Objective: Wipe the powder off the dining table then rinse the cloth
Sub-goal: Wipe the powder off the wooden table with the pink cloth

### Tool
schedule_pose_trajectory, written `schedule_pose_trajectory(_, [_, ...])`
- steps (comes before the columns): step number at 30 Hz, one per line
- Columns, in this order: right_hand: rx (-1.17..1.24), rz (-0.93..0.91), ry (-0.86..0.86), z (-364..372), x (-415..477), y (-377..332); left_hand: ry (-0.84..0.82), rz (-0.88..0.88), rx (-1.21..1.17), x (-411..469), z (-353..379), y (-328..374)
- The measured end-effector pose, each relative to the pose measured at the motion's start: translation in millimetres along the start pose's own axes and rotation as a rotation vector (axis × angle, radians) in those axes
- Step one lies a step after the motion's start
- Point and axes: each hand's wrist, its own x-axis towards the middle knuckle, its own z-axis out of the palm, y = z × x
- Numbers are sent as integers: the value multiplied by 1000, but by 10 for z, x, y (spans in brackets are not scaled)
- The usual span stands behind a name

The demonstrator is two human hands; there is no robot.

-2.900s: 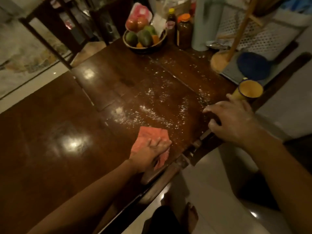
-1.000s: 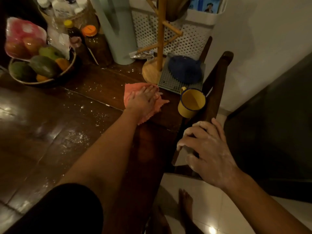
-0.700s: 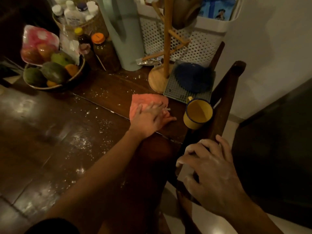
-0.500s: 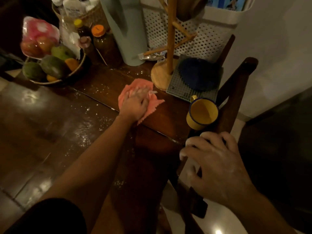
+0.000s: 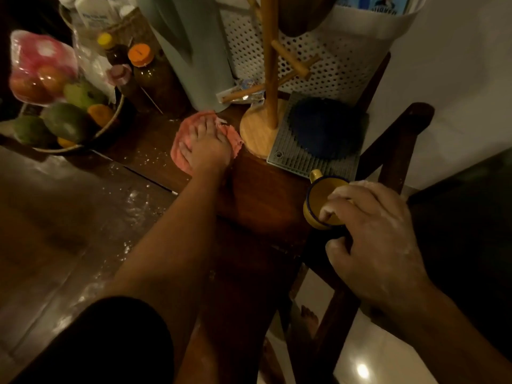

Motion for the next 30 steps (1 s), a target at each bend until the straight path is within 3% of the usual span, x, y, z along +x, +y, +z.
schedule_pose_trajectory(2, [-1,7,-18,-4,-3,-3,-30,32,-5,-61,28,68])
schedule_pose_trajectory(6, [11,5,-22,0,3,4,-138,476,49,-161,-52,-178])
schedule_pose_trajectory(8, [6,6,-29,3,1,6,-204,571,80,-108,-171,-336])
schedule_pose_trajectory(10, [-2,9,-37,0,-1,11,-219,553,107,32,-236,-403])
schedule_pose_trajectory(16, [-39,11,-60,-13,11,-22,-68,266,33,221,-183,-337])
schedule_pose_trajectory(20, [-91,4,-80,-20,19,-45,72,-15,-69,140,-186,-540])
schedule_pose_trajectory(24, [-134,-13,-92,-22,22,-53,66,-176,-58,85,-178,-448])
schedule_pose_trajectory(25, [-146,-13,-98,-28,17,-54,35,-147,-44,56,-167,-400])
schedule_pose_trajectory(30, [-201,-48,-228,-73,38,-85,-123,325,94,39,-278,-571])
